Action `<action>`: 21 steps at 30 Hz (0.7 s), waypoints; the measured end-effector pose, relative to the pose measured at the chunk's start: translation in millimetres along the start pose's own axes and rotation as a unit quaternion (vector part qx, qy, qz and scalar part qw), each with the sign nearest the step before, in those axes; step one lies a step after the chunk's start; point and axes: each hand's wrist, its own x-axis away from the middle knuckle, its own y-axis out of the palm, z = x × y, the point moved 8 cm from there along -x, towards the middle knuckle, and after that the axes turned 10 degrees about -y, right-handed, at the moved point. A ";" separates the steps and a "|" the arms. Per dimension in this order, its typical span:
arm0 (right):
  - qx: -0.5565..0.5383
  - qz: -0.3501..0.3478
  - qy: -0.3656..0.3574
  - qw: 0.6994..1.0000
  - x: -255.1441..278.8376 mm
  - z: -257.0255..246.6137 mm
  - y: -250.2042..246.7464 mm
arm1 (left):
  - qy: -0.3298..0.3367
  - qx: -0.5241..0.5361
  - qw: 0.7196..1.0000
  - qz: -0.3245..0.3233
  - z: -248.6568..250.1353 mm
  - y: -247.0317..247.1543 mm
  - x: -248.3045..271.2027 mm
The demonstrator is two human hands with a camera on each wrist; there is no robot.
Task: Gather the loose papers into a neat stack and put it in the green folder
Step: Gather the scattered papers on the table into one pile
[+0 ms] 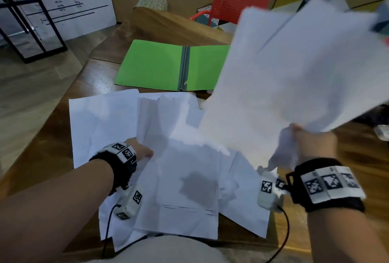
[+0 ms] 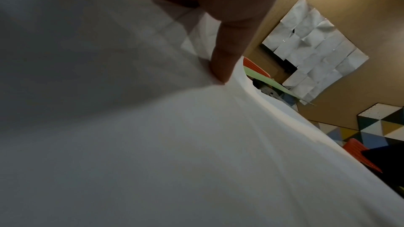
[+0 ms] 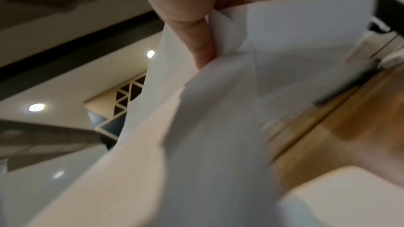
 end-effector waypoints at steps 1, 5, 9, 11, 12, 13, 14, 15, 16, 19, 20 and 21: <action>0.054 -0.055 -0.004 0.997 6.8 5.5 22.7 | 0.005 0.024 1.000 -0.008 0.7 -0.3 -0.4; 0.113 -0.192 -0.014 0.975 37.1 47.6 98.5 | -0.013 0.119 0.992 -0.044 2.0 -0.9 4.4; 0.188 -0.375 -0.066 0.905 81.4 73.7 163.1 | 0.003 0.040 0.993 -0.109 2.5 17.6 13.4; 0.233 -0.386 -0.082 0.889 81.5 74.6 162.3 | 0.021 0.032 0.995 -0.092 3.4 20.4 13.1; 0.245 -0.363 -0.071 0.896 73.0 77.1 151.9 | 0.025 0.032 0.997 -0.072 3.6 18.4 14.1; 0.268 -0.317 -0.033 0.909 59.5 85.0 134.2 | 0.029 0.031 0.998 -0.054 3.9 15.3 13.5; 0.286 -0.258 0.005 0.923 44.4 94.7 112.9 | 0.033 0.034 0.998 -0.041 4.8 11.0 13.7; 0.294 -0.211 0.049 0.931 34.2 105.0 92.2 | 0.032 0.036 0.998 -0.034 5.1 6.1 12.2; 0.288 -0.180 0.097 0.936 29.6 114.0 74.8 | 0.028 0.043 0.998 -0.026 3.4 0.2 9.3; 0.175 -0.144 0.206 0.952 26.7 137.5 65.1 | 0.013 0.037 0.999 -0.013 -3.8 -13.2 2.9; 0.154 -0.152 0.214 0.952 27.8 139.8 69.8 | 0.005 0.038 0.999 -0.012 -6.4 -14.7 1.4; 0.140 -0.165 0.209 0.954 28.0 138.6 75.4 | 0.000 0.037 0.999 -0.011 -8.6 -15.2 -0.2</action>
